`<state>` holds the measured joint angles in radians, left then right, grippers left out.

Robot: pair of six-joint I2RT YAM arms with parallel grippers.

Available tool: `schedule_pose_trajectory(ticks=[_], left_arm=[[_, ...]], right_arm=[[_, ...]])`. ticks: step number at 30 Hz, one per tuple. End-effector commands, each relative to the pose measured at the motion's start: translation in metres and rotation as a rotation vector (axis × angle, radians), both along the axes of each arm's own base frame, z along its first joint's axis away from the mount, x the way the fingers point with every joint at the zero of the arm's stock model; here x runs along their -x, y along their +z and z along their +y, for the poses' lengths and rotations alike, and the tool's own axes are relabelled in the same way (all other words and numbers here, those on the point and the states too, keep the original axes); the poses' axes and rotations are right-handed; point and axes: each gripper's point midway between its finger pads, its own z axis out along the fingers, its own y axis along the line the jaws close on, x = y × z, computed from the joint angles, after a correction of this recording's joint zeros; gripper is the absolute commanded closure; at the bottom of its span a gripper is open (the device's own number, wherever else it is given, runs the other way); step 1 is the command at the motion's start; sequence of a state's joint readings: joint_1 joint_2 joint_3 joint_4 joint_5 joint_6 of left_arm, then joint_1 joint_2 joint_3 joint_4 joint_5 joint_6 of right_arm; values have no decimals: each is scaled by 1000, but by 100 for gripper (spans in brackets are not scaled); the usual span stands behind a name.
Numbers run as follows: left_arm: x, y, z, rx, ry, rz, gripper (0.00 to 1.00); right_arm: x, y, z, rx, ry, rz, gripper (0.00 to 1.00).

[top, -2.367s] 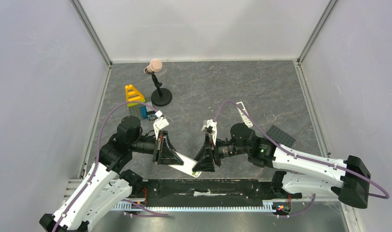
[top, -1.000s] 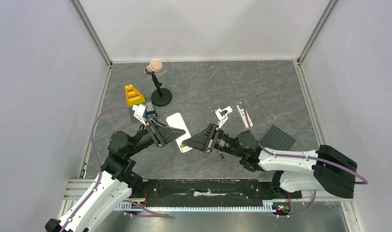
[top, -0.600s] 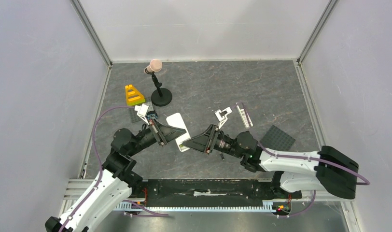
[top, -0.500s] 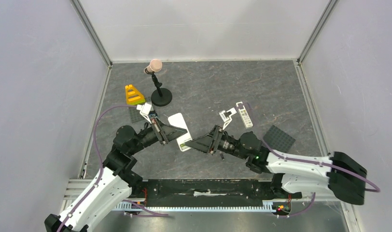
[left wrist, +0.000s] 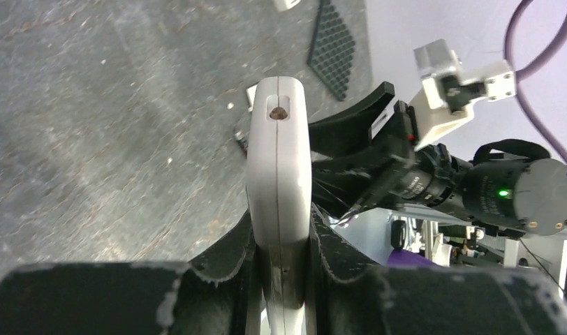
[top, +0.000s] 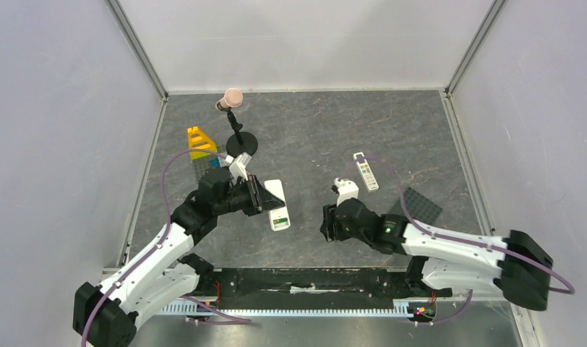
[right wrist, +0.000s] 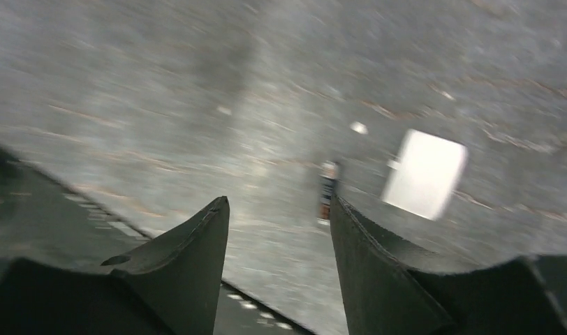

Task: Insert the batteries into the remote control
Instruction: Adjust the battery, then pick up the battery from the center of the board.

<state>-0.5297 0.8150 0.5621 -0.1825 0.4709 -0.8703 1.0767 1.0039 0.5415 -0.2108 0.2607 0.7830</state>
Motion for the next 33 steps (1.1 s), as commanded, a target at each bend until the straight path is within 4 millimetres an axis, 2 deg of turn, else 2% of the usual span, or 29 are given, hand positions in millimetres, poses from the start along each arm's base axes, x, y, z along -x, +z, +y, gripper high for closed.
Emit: schedule_pose_trajectory(ticks=[1,4,8,15,22,29,33], left_arm=[[-6,3,4,-64,-7,-44,98],[-8,-4,4,-86,-7,-36,98],[-13,-9,6,-111,7,-44,98],[-17,-7,8,-124,19,-62,98],[-16,-13,3,-147,-22,-20,98],[-17,-14,-2,-164,-65,1,98],[-19,-22,-5,-175,-70,45,98]], right_arm=[[-11,-33,-34,362,33,-31,47],[-16,-42,-32,444,51,-35,53],[-18,-51,-29,487,72,-29,53],[-15,-61,-25,512,120,-9,57],[-14,-73,-24,495,122,19,67],[-7,-85,-23,475,153,80,73],[-10,-83,-25,444,136,76,73]])
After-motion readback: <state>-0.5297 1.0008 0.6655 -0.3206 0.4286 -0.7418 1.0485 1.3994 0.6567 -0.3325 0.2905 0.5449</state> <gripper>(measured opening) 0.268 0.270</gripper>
